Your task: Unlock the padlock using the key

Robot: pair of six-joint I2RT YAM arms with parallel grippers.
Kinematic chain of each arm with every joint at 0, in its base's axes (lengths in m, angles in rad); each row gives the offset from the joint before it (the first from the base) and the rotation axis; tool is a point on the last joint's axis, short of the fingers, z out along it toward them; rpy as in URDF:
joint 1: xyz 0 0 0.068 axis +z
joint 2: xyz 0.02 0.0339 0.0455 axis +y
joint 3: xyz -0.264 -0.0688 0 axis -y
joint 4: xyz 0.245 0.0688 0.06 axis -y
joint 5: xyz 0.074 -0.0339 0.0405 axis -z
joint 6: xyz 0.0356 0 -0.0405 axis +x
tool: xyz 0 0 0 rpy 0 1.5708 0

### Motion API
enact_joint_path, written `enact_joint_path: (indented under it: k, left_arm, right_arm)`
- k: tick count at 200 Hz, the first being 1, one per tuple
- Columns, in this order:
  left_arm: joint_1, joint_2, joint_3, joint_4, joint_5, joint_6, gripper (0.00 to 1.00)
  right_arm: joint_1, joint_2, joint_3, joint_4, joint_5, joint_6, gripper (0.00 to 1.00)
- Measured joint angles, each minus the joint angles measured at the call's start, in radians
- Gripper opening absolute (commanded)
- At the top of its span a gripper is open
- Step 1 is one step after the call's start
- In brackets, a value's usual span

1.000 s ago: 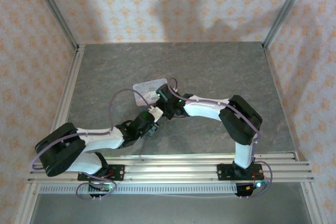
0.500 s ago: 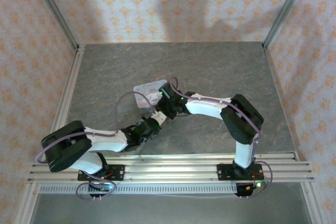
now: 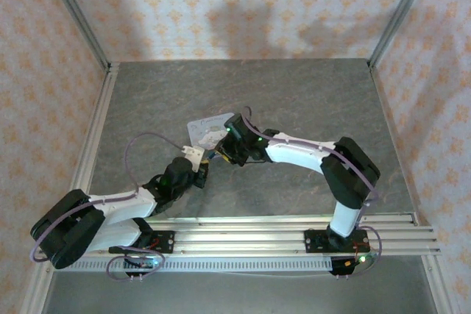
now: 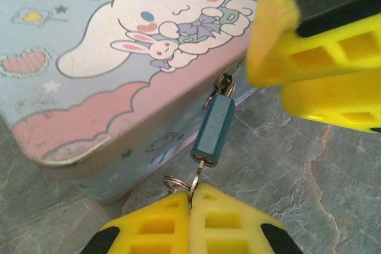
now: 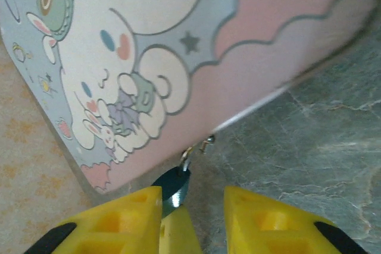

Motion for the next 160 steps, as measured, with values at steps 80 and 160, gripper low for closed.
enact_joint_path:
  k: [80, 160]
  left_arm:
    - [0.012, 0.064, -0.001, 0.037, 0.044, -0.037, 0.00]
    - [0.013, 0.092, 0.002, 0.061, 0.066, -0.089, 0.00]
  right_arm:
    - [0.000, -0.050, -0.074, 0.019, 0.037, 0.023, 0.40]
    - [0.041, -0.037, -0.078, 0.150, 0.033, 0.018, 0.41]
